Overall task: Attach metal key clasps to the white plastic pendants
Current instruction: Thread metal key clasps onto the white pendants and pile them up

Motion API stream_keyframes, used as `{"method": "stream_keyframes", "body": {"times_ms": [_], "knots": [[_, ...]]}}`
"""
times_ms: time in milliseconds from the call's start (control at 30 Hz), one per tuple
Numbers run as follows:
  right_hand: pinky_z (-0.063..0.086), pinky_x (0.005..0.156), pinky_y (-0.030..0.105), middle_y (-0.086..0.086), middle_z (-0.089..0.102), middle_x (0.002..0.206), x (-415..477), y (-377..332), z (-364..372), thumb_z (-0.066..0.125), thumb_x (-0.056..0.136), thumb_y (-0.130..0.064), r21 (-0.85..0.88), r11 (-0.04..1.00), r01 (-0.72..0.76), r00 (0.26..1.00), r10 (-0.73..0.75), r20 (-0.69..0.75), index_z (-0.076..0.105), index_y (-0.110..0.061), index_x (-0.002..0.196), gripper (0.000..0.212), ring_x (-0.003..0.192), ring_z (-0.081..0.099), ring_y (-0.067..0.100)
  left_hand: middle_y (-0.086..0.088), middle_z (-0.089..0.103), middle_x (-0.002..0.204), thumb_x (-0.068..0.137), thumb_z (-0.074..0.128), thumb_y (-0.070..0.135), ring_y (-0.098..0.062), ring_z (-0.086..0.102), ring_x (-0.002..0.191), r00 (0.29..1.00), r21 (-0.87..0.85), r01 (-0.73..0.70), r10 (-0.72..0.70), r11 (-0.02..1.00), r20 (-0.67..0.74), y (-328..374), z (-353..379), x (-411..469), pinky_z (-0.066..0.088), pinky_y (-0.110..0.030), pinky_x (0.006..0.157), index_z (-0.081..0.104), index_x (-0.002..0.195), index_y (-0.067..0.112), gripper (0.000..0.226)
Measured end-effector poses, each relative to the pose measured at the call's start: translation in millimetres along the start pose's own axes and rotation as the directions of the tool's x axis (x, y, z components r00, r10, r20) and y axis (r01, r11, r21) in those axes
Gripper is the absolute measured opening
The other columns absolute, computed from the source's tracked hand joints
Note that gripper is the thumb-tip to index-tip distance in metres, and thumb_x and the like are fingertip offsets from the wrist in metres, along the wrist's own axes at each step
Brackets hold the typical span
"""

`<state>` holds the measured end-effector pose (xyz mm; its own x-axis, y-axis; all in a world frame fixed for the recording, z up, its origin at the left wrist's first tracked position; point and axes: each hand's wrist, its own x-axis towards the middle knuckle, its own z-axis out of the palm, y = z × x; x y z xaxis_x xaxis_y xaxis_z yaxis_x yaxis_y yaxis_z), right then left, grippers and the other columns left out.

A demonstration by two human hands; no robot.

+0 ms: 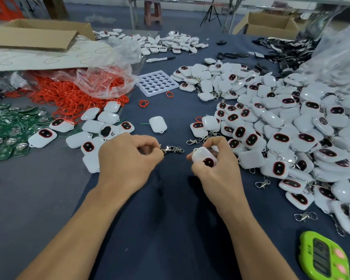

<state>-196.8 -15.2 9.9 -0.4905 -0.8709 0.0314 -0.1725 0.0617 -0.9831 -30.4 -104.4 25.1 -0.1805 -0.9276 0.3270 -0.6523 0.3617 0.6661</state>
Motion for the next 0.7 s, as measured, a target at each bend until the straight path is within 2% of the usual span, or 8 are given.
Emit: {"method": "stream_keyframes", "body": {"times_ms": [67,100,200,300,367,467,567,700], "knots": [[0.044,0.051,0.014,-0.006,0.075,0.089,0,1,0,0.062,0.076,-0.016,-0.057,0.998,0.035,0.999,-0.035,0.006,0.056,-0.037,0.085,0.024,0.066,0.060,0.007,0.012,0.058,0.053,0.066,0.062,0.038,-0.007,0.053,0.062,0.990,0.203,-0.133,0.138,0.970,-0.012,4,6,-6,0.042,-0.025,0.055,0.071,0.064,0.036,0.009],[0.043,0.051,0.014,-0.008,0.073,0.086,1,2,-1,0.066,0.080,-0.014,-0.088,0.995,0.050,0.999,-0.051,0.000,0.060,-0.035,0.085,0.022,0.063,0.057,0.006,0.012,0.056,0.052,0.066,0.063,0.036,-0.012,0.054,0.062,0.981,0.239,-0.192,0.195,0.952,0.012,6,11,-9,0.044,-0.027,0.054,0.071,0.063,0.035,0.009],[0.046,0.060,0.010,-0.016,0.069,0.080,2,6,-4,0.075,0.086,-0.017,-0.173,0.983,0.058,0.996,-0.068,-0.052,0.070,-0.039,0.091,0.023,0.065,0.060,0.003,0.011,0.057,0.055,0.070,0.066,0.036,-0.012,0.052,0.064,0.956,0.208,-0.278,0.250,0.938,0.152,9,24,-18,0.046,-0.029,0.057,0.073,0.070,0.035,0.008],[0.046,0.057,0.010,-0.013,0.068,0.080,1,6,-4,0.077,0.088,-0.025,-0.183,0.983,0.029,0.997,-0.041,-0.061,0.062,-0.047,0.100,0.029,0.064,0.062,0.004,0.013,0.054,0.058,0.074,0.068,0.040,-0.010,0.052,0.069,0.940,0.181,-0.274,0.223,0.945,0.260,7,30,-20,0.048,-0.031,0.062,0.074,0.079,0.035,0.009],[0.044,0.050,0.012,-0.008,0.067,0.076,1,7,-5,0.079,0.087,-0.025,-0.184,0.983,0.017,0.999,-0.026,-0.048,0.055,-0.043,0.096,0.031,0.054,0.056,0.002,0.014,0.054,0.060,0.074,0.067,0.042,-0.009,0.053,0.070,0.938,0.151,-0.241,0.191,0.959,0.288,6,30,-19,0.046,-0.029,0.062,0.074,0.080,0.035,0.012],[0.047,0.051,0.020,-0.006,0.071,0.073,3,6,-6,0.081,0.085,-0.019,-0.176,0.984,0.006,1.000,-0.004,0.014,0.062,-0.039,0.090,0.027,0.052,0.054,0.005,0.013,0.056,0.059,0.071,0.061,0.044,-0.010,0.053,0.070,0.938,0.101,-0.205,0.166,0.973,0.304,6,30,-18,0.044,-0.027,0.060,0.074,0.081,0.035,0.018],[0.052,0.055,0.027,-0.005,0.074,0.078,5,6,-7,0.082,0.083,-0.015,-0.163,0.987,-0.013,0.999,0.020,0.039,0.066,-0.040,0.090,0.031,0.054,0.057,0.008,0.011,0.058,0.061,0.074,0.066,0.037,-0.011,0.053,0.078,0.930,0.073,-0.211,0.177,0.975,0.322,5,29,-17,0.046,-0.029,0.060,0.073,0.081,0.032,0.011],[0.048,0.054,0.018,-0.012,0.072,0.077,7,8,-8,0.081,0.085,-0.017,-0.214,0.977,0.014,0.998,-0.001,0.062,0.067,-0.041,0.093,0.029,0.053,0.055,0.002,0.013,0.057,0.060,0.077,0.072,0.030,-0.012,0.050,0.074,0.923,0.059,-0.232,0.200,0.971,0.330,3,30,-16,0.046,-0.031,0.063,0.075,0.081,0.032,0.005]]}}
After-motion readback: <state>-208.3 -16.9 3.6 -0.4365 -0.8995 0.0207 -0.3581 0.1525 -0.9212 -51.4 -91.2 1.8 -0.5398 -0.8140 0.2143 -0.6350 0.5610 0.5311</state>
